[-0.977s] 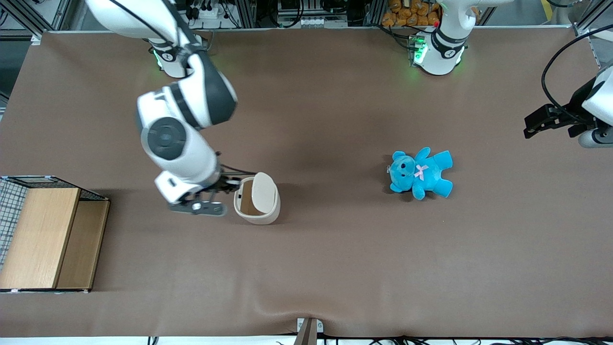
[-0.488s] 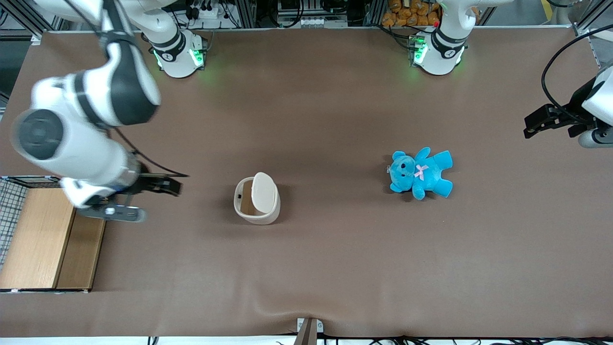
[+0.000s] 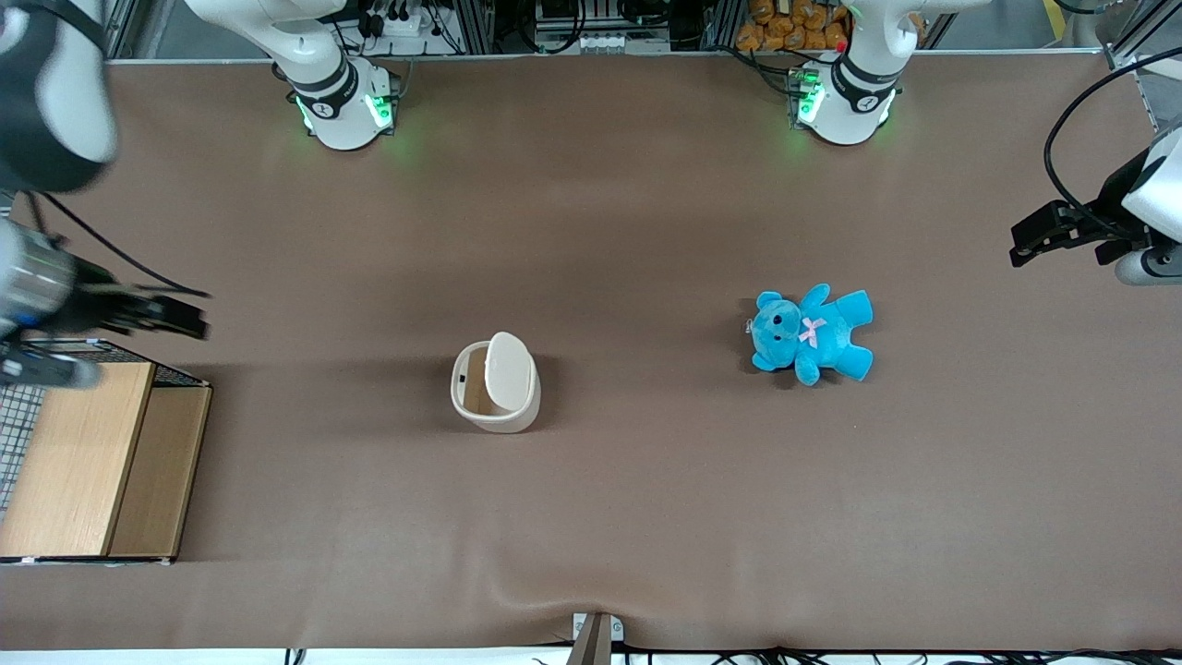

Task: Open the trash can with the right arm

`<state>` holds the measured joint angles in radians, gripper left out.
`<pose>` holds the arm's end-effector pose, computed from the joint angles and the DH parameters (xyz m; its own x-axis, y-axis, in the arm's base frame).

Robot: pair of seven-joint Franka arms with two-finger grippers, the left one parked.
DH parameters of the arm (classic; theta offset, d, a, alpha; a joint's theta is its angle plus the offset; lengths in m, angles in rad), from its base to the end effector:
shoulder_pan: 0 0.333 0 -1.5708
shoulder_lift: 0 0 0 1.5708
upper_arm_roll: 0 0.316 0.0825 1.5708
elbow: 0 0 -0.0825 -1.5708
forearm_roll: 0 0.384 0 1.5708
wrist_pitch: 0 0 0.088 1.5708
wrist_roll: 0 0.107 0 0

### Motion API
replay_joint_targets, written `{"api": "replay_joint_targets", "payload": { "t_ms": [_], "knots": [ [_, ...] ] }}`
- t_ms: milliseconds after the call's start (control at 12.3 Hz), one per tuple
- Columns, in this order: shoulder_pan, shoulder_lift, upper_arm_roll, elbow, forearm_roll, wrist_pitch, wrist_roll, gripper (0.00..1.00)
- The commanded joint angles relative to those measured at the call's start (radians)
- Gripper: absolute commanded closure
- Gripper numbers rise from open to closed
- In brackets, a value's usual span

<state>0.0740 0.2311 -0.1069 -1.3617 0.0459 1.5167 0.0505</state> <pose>0.6178 -0.0073 0.5831 0.9939 -0.0797 -0.0757 -0.0813 -0.9965 -0.0177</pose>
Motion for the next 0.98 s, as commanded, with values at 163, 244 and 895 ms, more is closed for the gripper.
{"api": "replay_joint_targets", "payload": {
  "t_ms": [163, 244, 895],
  "knots": [
    [-0.083, -0.186, 0.024, -0.060, 0.006, -0.117, -0.051, 0.00],
    [-0.097, -0.215, 0.033, -0.068, 0.006, -0.134, -0.043, 0.00],
    [-0.140, -0.297, 0.144, -0.131, -0.069, -0.139, 0.038, 0.00]
  ]
}}
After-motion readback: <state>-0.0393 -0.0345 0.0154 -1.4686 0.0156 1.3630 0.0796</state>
